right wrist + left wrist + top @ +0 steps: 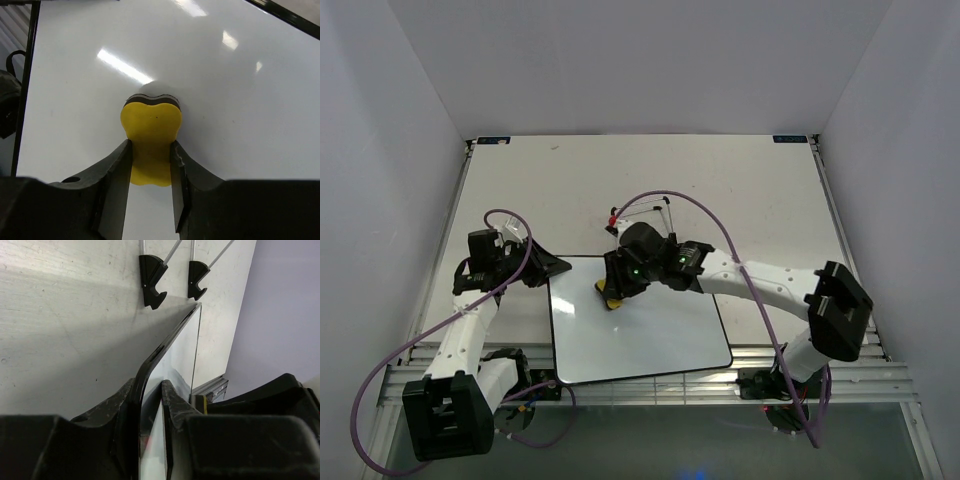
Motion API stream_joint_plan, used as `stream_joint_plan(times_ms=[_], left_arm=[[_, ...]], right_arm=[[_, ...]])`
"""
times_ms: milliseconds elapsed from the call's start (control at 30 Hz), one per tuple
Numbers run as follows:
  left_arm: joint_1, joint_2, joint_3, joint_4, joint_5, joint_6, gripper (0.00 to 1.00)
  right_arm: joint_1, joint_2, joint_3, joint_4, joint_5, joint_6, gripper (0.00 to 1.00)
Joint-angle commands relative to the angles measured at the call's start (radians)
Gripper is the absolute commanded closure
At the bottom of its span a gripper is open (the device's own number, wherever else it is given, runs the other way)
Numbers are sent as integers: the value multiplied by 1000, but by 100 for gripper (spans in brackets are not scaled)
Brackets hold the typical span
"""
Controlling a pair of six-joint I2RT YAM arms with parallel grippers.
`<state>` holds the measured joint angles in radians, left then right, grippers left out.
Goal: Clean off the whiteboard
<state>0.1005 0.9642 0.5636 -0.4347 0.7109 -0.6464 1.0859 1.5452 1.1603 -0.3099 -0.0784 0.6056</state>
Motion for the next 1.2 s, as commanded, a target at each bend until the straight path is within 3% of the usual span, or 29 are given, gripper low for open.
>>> stream_joint_plan(times_ms=[0, 167, 300, 467, 633, 767, 933, 1067, 1167], left_arm=[[-7, -15, -4, -9, -24, 28, 100], [-7, -12, -5, -7, -19, 28, 100], [-7, -12, -4, -9, -13, 31, 100], [-7, -15, -1, -10, 1, 36, 100], [-7, -25, 4, -24, 22, 44, 100], [-7, -36, 1, -22, 50, 44, 100], [-8, -58, 1, -12, 85, 34, 100], [-8, -61, -5, -4, 97, 25, 100], [-10, -62, -18, 31, 143, 5, 100]], right_arm=[[29, 111, 96, 5, -4, -40, 77], [23, 162, 70, -1, 20, -43, 77], [-49, 141, -7, -60, 34, -50, 77], [-171, 20, -221, -80, 34, -72, 77], [-309, -77, -312, -181, 97, -150, 77], [-371, -206, -327, -181, 39, -178, 77], [-559, -335, -278, -234, 23, -237, 77], [-766, -280, -249, -304, 74, -312, 77], [-849, -203, -249, -290, 130, -325, 76]])
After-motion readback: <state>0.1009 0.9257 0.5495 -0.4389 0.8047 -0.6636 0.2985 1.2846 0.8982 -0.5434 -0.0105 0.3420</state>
